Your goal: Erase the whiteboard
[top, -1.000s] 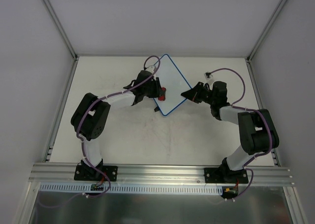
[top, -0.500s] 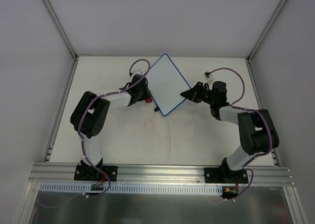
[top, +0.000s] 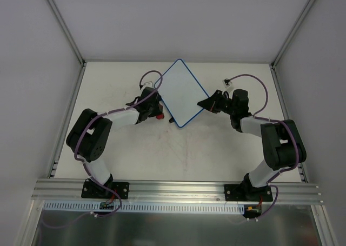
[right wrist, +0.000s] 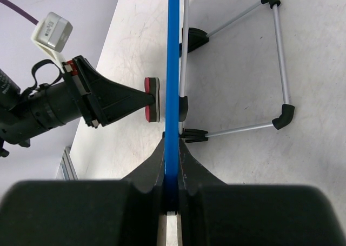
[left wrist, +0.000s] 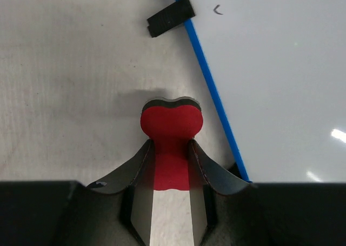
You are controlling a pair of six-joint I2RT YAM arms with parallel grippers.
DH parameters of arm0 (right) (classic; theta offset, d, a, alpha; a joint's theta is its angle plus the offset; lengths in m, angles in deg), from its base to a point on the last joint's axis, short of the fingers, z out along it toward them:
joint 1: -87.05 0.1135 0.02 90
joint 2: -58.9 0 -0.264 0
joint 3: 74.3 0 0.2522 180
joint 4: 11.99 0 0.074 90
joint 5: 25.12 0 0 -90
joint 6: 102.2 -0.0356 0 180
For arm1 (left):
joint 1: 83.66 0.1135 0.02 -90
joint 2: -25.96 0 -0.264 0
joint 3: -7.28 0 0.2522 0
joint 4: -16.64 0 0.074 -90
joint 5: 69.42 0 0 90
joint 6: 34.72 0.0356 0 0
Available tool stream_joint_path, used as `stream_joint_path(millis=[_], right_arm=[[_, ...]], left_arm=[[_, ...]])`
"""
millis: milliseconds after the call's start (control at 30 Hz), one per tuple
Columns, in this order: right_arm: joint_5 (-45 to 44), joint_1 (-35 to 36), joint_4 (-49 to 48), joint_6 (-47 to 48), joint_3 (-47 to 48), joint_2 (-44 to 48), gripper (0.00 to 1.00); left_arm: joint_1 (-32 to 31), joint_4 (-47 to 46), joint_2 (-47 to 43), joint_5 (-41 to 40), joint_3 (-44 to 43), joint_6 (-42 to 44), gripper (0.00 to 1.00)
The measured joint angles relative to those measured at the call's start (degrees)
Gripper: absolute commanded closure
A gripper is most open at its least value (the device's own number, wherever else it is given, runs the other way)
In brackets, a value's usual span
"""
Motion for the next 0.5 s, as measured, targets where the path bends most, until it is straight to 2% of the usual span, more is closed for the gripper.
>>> stream_joint_path(millis=[300, 500], right_arm=[[-0.3, 0.1, -0.1, 0.5, -0.3, 0.3, 1.0], [-0.8, 0.3, -0.4, 0.7, -1.1, 1.1, 1.0]], left_arm=[[0.1, 1.7, -3.5, 5.9, -1.1, -0.1, 1.0], [0.9, 5.0, -1.9, 7.8, -8.6, -1.3, 1.0]])
